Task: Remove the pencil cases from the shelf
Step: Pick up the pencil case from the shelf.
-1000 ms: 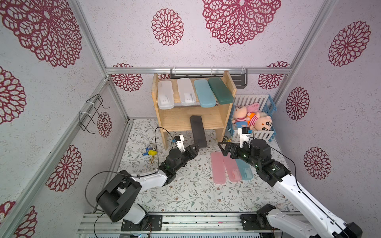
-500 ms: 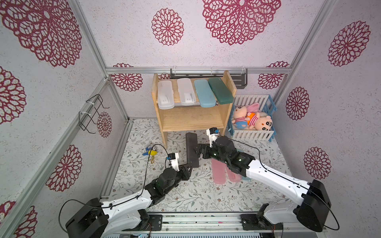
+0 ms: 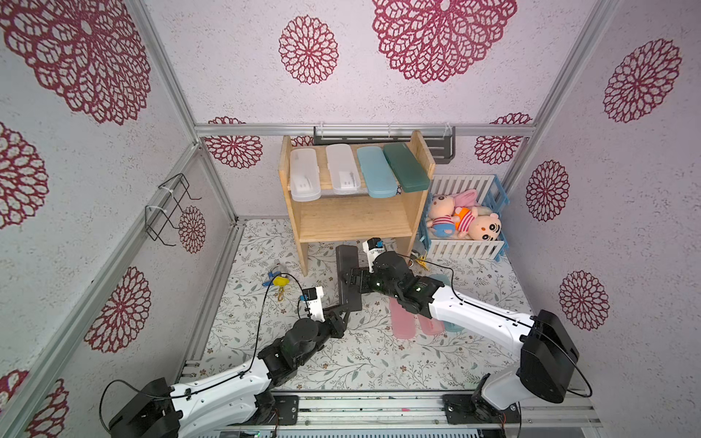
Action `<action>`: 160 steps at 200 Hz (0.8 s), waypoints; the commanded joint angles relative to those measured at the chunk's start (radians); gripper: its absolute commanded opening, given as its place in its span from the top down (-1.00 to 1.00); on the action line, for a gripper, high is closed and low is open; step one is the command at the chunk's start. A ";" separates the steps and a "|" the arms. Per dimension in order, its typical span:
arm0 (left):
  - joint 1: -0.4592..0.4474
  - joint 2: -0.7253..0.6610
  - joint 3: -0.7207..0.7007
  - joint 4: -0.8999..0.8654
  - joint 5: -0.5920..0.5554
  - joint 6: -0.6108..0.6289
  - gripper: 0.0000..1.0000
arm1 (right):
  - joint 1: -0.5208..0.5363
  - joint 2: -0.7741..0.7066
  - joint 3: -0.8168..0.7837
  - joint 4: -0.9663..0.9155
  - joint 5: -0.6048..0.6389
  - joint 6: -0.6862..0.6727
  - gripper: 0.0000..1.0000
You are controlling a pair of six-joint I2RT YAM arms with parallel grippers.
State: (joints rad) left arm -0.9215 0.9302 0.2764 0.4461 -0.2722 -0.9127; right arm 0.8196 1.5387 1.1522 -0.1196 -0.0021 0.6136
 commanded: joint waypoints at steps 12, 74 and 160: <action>-0.018 -0.044 -0.003 0.052 -0.009 0.027 1.00 | 0.003 0.012 0.021 0.082 -0.061 0.005 -0.88; -0.026 -0.120 -0.024 -0.006 -0.036 0.017 0.70 | 0.003 0.008 0.003 0.104 -0.087 0.007 -0.27; -0.030 -0.271 0.089 -0.580 -0.410 -0.119 -0.94 | 0.001 -0.096 -0.244 -0.056 0.072 0.033 -0.21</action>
State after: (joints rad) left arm -0.9443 0.6964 0.3428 0.0559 -0.5369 -0.9932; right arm 0.8249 1.4899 0.9615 -0.1551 0.0116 0.6182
